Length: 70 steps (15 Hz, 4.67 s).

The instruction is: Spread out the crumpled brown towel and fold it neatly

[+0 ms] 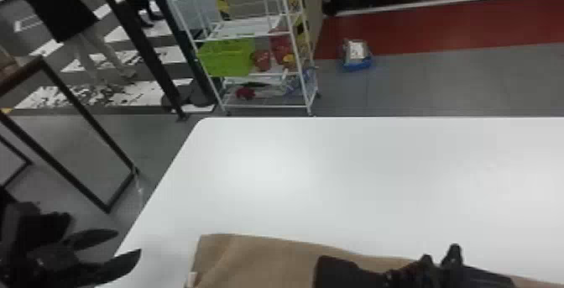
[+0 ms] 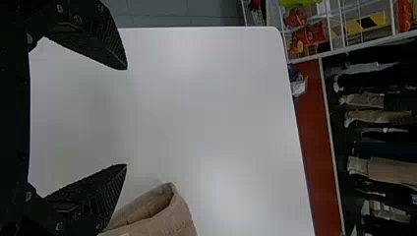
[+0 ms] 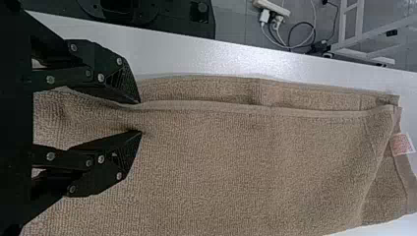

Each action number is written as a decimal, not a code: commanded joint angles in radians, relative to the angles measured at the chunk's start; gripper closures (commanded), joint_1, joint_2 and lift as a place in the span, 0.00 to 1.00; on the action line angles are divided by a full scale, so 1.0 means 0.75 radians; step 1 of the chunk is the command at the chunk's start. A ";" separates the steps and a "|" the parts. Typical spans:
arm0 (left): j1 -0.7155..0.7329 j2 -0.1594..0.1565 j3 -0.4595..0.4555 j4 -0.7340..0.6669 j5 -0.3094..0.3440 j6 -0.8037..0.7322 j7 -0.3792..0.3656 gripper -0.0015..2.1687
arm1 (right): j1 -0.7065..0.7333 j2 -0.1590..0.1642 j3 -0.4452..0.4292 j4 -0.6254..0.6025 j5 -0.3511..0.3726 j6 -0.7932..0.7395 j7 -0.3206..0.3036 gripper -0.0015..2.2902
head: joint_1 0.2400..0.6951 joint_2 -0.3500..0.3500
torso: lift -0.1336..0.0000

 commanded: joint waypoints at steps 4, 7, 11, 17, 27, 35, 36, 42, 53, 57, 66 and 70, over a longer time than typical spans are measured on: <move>0.000 0.002 0.002 -0.002 0.000 0.000 -0.003 0.09 | -0.001 0.000 0.002 -0.024 0.003 0.025 0.019 0.25 | 1.00 1.00 | 0.08; 0.000 0.000 0.002 -0.002 0.000 0.000 -0.005 0.09 | -0.007 0.002 0.002 -0.024 0.009 0.021 0.019 0.26 | 1.00 1.00 | 0.08; 0.000 0.002 0.002 -0.002 0.000 0.000 -0.005 0.09 | -0.013 0.010 0.004 -0.014 0.025 0.025 0.019 0.34 | 1.00 1.00 | 0.08; 0.000 0.000 0.006 -0.008 0.000 0.000 -0.013 0.10 | -0.019 0.016 0.004 -0.006 0.036 0.034 0.019 0.58 | 1.00 1.00 | 0.08; 0.104 -0.045 0.082 -0.063 -0.108 -0.524 -0.406 0.12 | 0.003 0.004 -0.045 -0.045 0.009 0.046 0.019 0.58 | 1.00 1.00 | 0.08; 0.339 -0.182 -0.137 -0.115 -0.125 -1.043 0.013 0.12 | 0.007 0.030 -0.100 -0.016 -0.038 0.050 0.019 0.58 | 1.00 1.00 | 0.08; 0.358 -0.193 -0.164 -0.117 -0.123 -1.084 0.050 0.12 | 0.009 0.034 -0.100 -0.012 -0.038 0.054 0.019 0.58 | 1.00 1.00 | 0.08; 0.411 -0.180 -0.233 -0.135 -0.155 -1.113 -0.003 0.12 | 0.028 0.043 -0.096 0.000 -0.030 0.070 0.019 0.58 | 1.00 1.00 | 0.08; 0.389 -0.145 -0.374 -0.096 -0.348 -1.055 0.022 0.22 | 0.028 0.053 -0.100 0.008 -0.030 0.070 0.019 0.58 | 1.00 1.00 | 0.08; 0.358 -0.131 -0.389 -0.053 -0.395 -1.043 0.040 0.33 | 0.021 0.059 -0.100 0.012 -0.034 0.074 0.019 0.58 | 1.00 1.00 | 0.08; 0.348 -0.119 -0.358 -0.057 -0.391 -1.015 0.018 0.61 | 0.017 0.059 -0.106 0.021 -0.036 0.070 0.019 0.58 | 1.00 1.00 | 0.08; 0.350 -0.121 -0.313 -0.092 -0.372 -1.015 -0.007 0.61 | 0.021 0.049 -0.100 0.008 -0.036 0.070 0.019 0.58 | 1.00 1.00 | 0.08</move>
